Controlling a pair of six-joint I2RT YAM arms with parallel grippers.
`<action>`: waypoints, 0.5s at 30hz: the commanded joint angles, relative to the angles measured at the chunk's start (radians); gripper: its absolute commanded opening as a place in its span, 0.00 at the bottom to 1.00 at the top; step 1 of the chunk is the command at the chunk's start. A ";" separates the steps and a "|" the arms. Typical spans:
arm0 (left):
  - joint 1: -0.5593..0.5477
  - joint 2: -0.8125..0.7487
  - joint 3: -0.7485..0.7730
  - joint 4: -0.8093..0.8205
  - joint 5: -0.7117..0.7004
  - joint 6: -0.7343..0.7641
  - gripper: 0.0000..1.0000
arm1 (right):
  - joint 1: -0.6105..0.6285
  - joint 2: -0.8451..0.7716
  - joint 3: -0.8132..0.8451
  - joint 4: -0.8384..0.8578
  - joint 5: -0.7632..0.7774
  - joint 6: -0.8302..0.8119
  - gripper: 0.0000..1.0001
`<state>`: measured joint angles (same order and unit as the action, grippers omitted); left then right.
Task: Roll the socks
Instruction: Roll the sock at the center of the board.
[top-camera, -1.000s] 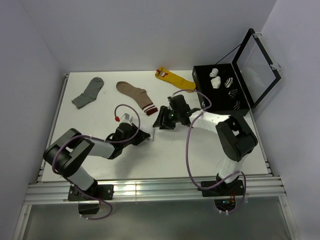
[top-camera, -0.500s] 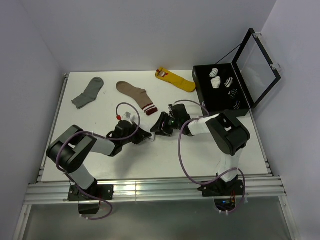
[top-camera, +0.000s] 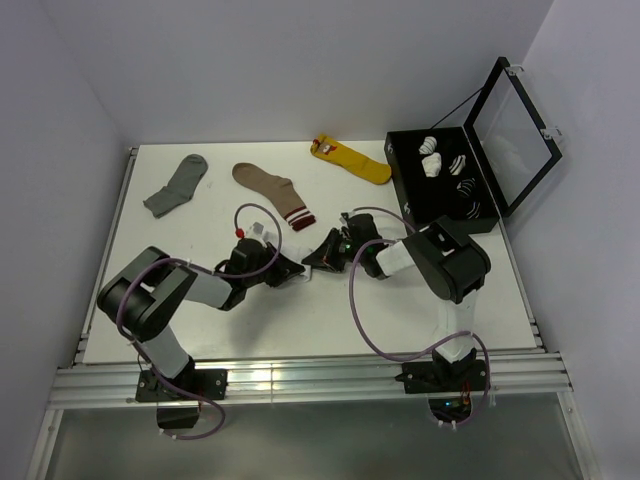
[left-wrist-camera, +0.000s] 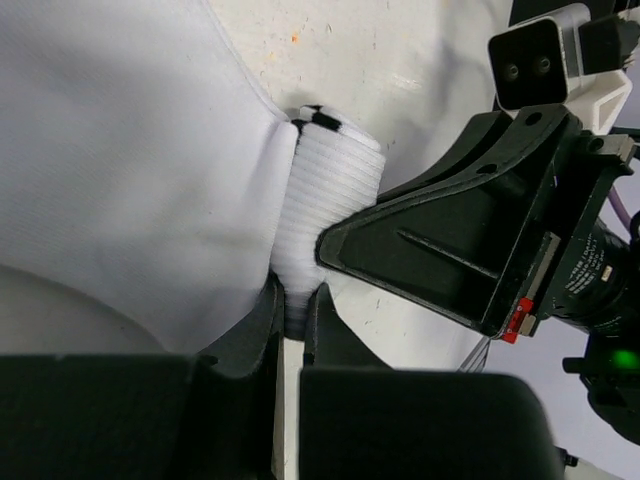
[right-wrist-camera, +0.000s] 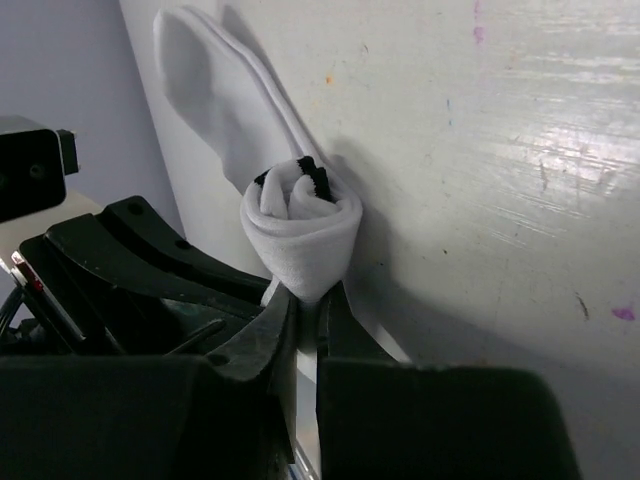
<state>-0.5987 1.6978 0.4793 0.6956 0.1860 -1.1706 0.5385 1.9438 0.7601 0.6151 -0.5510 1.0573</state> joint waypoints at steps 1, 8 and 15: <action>-0.007 -0.035 0.022 -0.106 -0.039 0.064 0.04 | 0.012 -0.020 0.027 -0.076 0.013 -0.060 0.00; -0.079 -0.223 0.087 -0.353 -0.343 0.322 0.51 | 0.015 -0.086 0.220 -0.606 0.161 -0.226 0.00; -0.332 -0.268 0.185 -0.418 -0.739 0.607 0.57 | 0.037 -0.051 0.458 -1.011 0.301 -0.321 0.00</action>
<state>-0.8516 1.4303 0.6147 0.3153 -0.3164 -0.7547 0.5602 1.9015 1.1374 -0.1379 -0.3534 0.8112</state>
